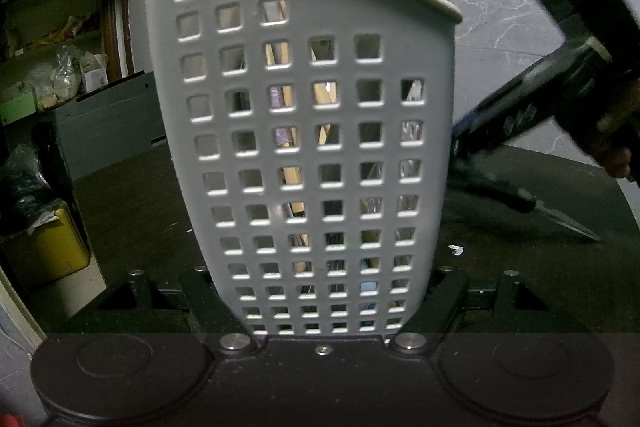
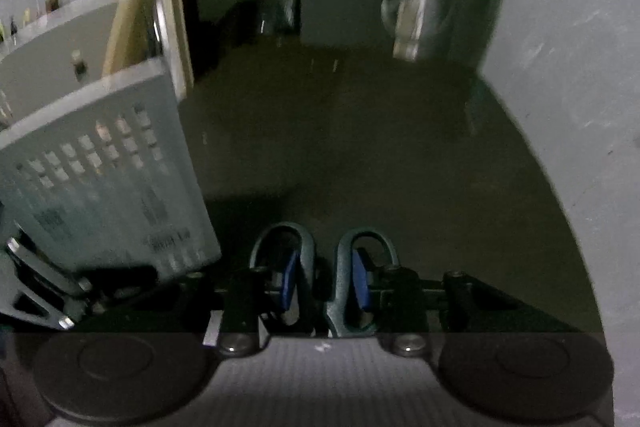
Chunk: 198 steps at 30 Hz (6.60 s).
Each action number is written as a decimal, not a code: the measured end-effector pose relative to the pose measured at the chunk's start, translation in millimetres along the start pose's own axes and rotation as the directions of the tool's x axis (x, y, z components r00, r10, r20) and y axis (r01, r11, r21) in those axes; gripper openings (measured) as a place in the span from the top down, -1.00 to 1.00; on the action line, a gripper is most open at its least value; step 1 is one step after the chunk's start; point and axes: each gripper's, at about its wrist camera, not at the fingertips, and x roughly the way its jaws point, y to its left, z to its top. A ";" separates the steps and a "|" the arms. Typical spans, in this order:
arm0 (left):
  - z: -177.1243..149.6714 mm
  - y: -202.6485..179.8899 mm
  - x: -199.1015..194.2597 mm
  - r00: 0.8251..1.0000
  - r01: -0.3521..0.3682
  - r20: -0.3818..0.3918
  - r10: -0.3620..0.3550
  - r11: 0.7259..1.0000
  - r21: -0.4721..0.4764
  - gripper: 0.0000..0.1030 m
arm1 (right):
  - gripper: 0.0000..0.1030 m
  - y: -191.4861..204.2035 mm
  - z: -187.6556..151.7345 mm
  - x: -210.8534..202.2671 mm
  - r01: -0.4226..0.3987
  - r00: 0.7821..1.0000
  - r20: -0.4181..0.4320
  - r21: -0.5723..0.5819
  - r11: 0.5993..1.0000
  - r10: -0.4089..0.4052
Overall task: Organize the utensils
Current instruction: 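Raise the scissors with the right tool up above the caddy rim, then lower the scissors into the caddy and open the right tool, then move the open right tool down over the green-handled knife, then close the right tool on the knife handle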
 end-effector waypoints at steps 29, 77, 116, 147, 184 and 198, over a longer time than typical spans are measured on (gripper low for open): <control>0.4 -7.4 -0.8 1.000 -0.008 -0.001 0.008 1.000 0.010 -0.52 | 0.36 6.2 -61.0 -100.6 0.038 0.721 0.686 0.103 0.994 -0.099; 0.7 -12.7 -1.6 1.000 -0.026 -0.005 0.026 0.999 0.021 -0.53 | 0.36 83.8 39.7 -104.5 -0.130 0.536 0.816 -0.176 0.976 0.218; -0.7 -12.5 -2.3 1.000 -0.024 -0.005 0.025 1.000 0.017 -0.53 | 0.31 71.8 19.3 -62.7 -0.254 0.673 0.675 -0.173 0.952 0.302; 20.4 -8.2 10.5 0.993 -0.062 -0.106 0.056 0.997 -0.052 -0.54 | -0.99 -60.5 23.5 -32.5 0.237 0.915 0.191 0.459 0.856 -0.356; 48.6 -4.5 49.6 0.990 -0.086 -0.122 0.075 0.992 -0.088 -0.58 | -0.99 -122.1 135.0 74.1 0.352 0.929 0.114 0.008 0.936 -0.351; 65.4 -5.5 85.1 0.976 -0.160 -0.179 0.126 0.970 -0.186 -0.65 | -0.44 -175.6 159.8 242.3 0.364 0.919 0.091 0.176 0.915 -0.383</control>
